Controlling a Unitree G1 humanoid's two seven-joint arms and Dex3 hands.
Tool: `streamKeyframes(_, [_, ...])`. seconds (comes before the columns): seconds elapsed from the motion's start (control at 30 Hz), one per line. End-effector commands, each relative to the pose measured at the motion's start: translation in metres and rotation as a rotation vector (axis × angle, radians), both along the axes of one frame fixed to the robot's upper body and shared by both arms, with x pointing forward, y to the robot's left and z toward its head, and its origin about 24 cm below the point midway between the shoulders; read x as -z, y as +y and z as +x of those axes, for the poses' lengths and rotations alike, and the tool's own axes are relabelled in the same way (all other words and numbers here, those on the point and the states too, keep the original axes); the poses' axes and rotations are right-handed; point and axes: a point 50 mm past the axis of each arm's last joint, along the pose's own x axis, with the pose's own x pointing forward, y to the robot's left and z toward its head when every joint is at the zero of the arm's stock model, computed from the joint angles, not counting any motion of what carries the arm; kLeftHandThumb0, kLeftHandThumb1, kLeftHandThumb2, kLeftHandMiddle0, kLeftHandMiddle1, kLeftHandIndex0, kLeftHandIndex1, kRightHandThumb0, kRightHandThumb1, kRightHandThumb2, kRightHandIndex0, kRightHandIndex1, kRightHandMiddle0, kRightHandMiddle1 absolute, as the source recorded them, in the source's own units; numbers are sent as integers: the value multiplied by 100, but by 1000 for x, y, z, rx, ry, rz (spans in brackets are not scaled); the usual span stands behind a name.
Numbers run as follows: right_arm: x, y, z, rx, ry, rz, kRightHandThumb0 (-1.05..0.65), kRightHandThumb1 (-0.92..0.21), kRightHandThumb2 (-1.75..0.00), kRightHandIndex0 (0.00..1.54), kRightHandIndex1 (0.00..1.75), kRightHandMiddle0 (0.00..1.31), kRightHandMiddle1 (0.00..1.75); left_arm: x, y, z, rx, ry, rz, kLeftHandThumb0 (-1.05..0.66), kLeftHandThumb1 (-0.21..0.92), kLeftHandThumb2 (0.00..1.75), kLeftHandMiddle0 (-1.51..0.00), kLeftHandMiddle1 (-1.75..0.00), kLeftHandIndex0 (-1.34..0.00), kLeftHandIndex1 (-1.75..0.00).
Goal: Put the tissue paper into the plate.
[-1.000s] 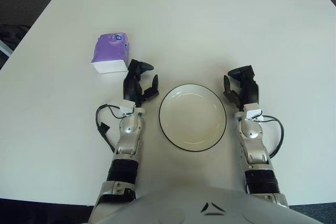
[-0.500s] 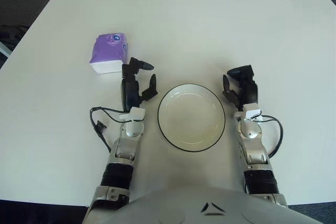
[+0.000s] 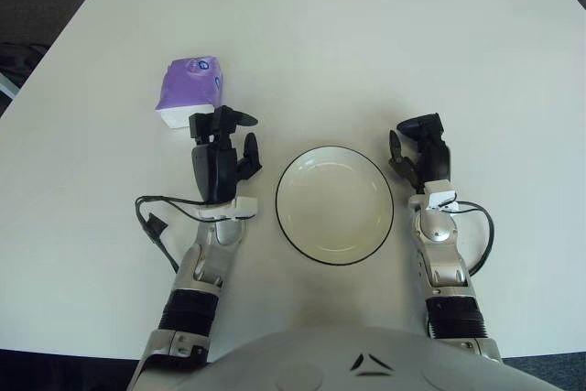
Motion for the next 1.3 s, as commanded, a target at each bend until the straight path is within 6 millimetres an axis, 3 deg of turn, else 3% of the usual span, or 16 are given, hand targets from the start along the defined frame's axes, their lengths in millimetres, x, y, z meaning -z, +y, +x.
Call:
streamKeyframes(0.0, [38,-3,-16,17,210,23,-35,-88,-58,59,113,21,175,17,8,-9,-32,64,61,0,56,105,-45,-172,-21,-175])
streamKeyframes(0.07, [39,-3,-16,16,210,22,-35,-89,-58,58,113,21,175,17,10,-8,-33,65,69,0,75,79,-34,-170,-10,-175])
streamKeyframes(0.1, [39,-3,-16,16,209,21,-35,-89,-58,58,113,21,175,16,12,-8,-35,70,76,0,78,74,-32,-169,-8,-175])
streamKeyframes(0.17, [39,-3,-16,16,210,20,-35,-89,-58,58,113,21,175,16,15,-8,-42,86,87,-21,86,62,-28,-151,-14,-175])
streamKeyframes(0.27, [39,-4,-16,16,211,19,-35,-89,-58,58,113,21,175,18,18,-8,-62,117,97,-57,90,73,-17,-138,-5,-148])
streamKeyframes(0.47, [39,-3,-15,18,216,22,-35,-88,-58,59,113,22,175,19,24,-6,-129,144,97,-81,92,65,-7,-123,0,-123])
streamKeyframes(0.97, [39,-3,-15,20,211,32,-35,-87,-60,59,114,22,175,11,33,19,-191,166,123,-98,87,46,0,-88,0,-81])
streamKeyframes(1.27, [40,-4,-13,22,219,33,-35,-85,-63,58,115,23,175,7,37,34,-200,185,164,-98,83,45,0,-81,0,-78])
